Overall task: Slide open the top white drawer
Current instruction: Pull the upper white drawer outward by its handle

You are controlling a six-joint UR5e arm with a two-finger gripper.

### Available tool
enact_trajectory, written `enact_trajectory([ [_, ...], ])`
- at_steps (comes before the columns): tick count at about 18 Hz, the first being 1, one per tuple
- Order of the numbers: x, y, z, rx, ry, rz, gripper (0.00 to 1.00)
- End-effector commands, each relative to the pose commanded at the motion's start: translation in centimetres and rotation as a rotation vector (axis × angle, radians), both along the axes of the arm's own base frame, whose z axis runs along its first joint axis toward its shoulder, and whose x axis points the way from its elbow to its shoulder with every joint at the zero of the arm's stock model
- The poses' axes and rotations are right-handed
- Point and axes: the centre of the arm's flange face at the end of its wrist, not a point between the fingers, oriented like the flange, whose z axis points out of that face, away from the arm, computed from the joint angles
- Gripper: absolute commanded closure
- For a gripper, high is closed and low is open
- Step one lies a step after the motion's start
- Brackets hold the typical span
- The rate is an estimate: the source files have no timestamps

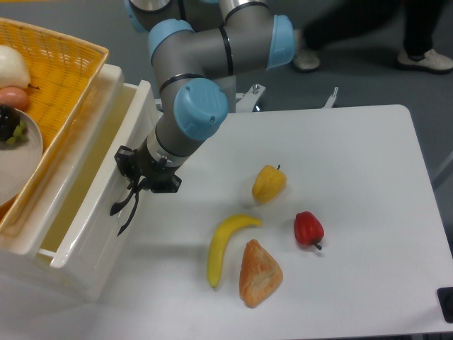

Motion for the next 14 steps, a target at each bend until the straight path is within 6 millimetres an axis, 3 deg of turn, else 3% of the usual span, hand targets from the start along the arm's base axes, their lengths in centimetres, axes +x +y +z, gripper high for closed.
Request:
enact_trajectory([
  [14,-2.7,-0.8,-0.4,-0.019,0.029,0.024,0.79],
])
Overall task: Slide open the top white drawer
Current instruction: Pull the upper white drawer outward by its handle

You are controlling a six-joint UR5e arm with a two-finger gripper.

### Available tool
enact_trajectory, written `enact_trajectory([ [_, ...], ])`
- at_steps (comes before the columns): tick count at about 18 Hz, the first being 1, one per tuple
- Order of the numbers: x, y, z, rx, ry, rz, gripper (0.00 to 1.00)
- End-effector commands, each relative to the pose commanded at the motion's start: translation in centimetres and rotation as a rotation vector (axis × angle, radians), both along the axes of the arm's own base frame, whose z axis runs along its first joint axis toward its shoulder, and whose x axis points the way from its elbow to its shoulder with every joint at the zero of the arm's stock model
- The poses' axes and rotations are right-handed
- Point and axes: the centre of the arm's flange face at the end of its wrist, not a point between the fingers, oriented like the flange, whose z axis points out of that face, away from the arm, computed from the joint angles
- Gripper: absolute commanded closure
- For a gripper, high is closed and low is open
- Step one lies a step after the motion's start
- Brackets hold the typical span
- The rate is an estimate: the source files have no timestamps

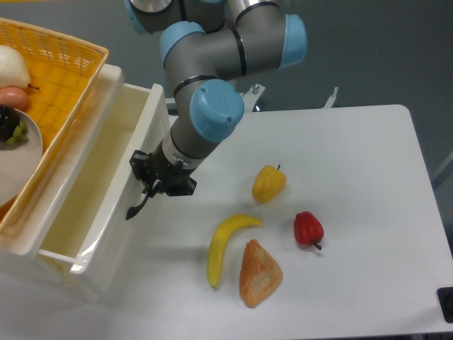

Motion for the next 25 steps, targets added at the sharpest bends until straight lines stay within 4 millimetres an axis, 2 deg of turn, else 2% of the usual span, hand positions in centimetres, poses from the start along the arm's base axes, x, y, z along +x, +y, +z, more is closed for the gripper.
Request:
enact_trajectory([
  [13,-2.6,-0.2,0.1,0.005,0.013,0.029,0.79],
  [18,-4.1,-0.8,-0.1,0.010,0.015,0.038,0.79],
  [25,-5.1,-1.4,0.0,0.018,0.021,0.042,0.79],
])
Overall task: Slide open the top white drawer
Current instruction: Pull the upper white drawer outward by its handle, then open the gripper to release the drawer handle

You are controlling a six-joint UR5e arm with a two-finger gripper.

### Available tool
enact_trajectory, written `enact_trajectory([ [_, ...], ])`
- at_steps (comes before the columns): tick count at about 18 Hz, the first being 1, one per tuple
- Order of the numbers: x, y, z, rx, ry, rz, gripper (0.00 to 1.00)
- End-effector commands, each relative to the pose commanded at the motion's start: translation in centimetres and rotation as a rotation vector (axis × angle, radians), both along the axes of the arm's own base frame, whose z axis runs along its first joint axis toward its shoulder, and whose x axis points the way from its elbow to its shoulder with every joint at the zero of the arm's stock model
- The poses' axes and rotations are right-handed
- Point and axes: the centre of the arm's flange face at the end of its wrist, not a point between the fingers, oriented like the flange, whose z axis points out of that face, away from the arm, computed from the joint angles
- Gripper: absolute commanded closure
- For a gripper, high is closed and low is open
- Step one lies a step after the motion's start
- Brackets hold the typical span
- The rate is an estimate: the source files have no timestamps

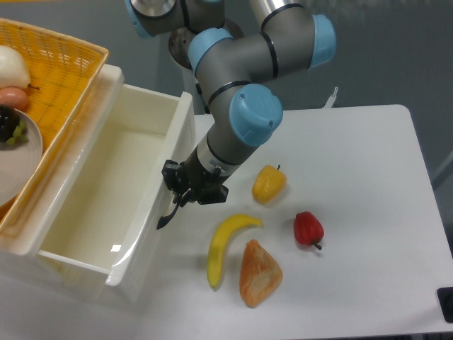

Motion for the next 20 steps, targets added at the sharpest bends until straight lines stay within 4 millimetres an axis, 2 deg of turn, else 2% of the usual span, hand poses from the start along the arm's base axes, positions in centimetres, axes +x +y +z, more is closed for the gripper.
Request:
enact_trajectory([
  [16,-2.6,-0.5,-0.1,0.017,0.013,0.011,0.79],
  [20,-2.7,-0.4,-0.3,0.015,0.013,0.011,0.79],
])
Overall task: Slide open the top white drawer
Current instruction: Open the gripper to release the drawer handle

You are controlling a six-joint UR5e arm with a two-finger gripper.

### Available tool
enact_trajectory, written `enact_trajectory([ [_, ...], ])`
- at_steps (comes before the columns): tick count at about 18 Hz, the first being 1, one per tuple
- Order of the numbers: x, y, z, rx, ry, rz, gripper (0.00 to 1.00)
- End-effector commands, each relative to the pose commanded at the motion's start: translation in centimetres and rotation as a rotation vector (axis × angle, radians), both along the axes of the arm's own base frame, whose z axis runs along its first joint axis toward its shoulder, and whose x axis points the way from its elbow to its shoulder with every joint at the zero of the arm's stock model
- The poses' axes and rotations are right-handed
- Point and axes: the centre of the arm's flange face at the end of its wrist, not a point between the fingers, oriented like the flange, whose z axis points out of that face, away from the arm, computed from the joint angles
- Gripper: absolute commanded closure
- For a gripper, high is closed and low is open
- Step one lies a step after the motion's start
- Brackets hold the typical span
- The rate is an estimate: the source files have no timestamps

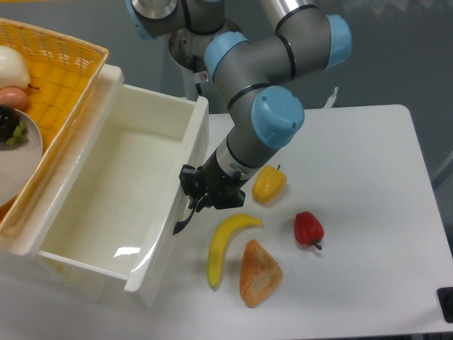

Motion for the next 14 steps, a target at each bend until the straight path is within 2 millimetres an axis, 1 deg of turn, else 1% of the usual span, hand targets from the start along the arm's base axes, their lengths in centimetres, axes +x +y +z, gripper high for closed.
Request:
enact_trajectory([
  [2,-0.1,0.0,0.1,0.001,0.001,0.002,0.79],
  [3,-0.1,0.0,0.1,0.001,0.001,0.002,0.77],
  [4,-0.1,0.0,0.1,0.002,0.000,0.002,0.71],
  [5,-0.1,0.0,0.0,0.002,0.002,0.000,0.59],
  [6,-0.1,0.0,0.1,0.009,0.005,-0.014,0.43],
  [7,-0.2,-0.1,0.1,0.016,0.011,-0.031,0.31],
  [8,-0.2,-0.1,0.1,0.019,0.012,-0.039,0.24],
  [10,-0.5,-0.4,0.2,0.021,0.014,-0.034,0.20],
  [14,-1.2,-0.9,0.3,0.022,0.016,-0.023,0.16],
])
